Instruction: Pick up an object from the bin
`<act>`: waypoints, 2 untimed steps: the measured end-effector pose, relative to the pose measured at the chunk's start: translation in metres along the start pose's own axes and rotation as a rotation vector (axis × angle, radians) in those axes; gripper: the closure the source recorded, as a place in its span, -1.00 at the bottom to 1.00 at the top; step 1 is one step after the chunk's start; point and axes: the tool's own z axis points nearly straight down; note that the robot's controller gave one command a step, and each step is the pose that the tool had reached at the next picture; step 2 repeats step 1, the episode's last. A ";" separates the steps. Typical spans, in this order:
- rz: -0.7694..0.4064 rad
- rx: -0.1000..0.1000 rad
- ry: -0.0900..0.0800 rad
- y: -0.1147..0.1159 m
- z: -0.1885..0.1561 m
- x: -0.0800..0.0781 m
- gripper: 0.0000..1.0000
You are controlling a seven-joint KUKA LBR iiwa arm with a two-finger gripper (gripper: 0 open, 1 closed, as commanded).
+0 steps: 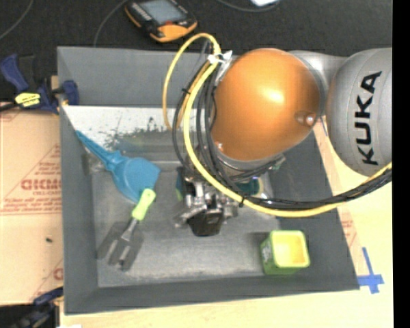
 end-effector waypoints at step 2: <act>-0.059 -0.010 0.000 -0.039 0.045 -0.003 1.00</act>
Offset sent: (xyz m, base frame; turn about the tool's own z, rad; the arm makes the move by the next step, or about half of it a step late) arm 0.0384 0.0033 -0.0397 -0.0619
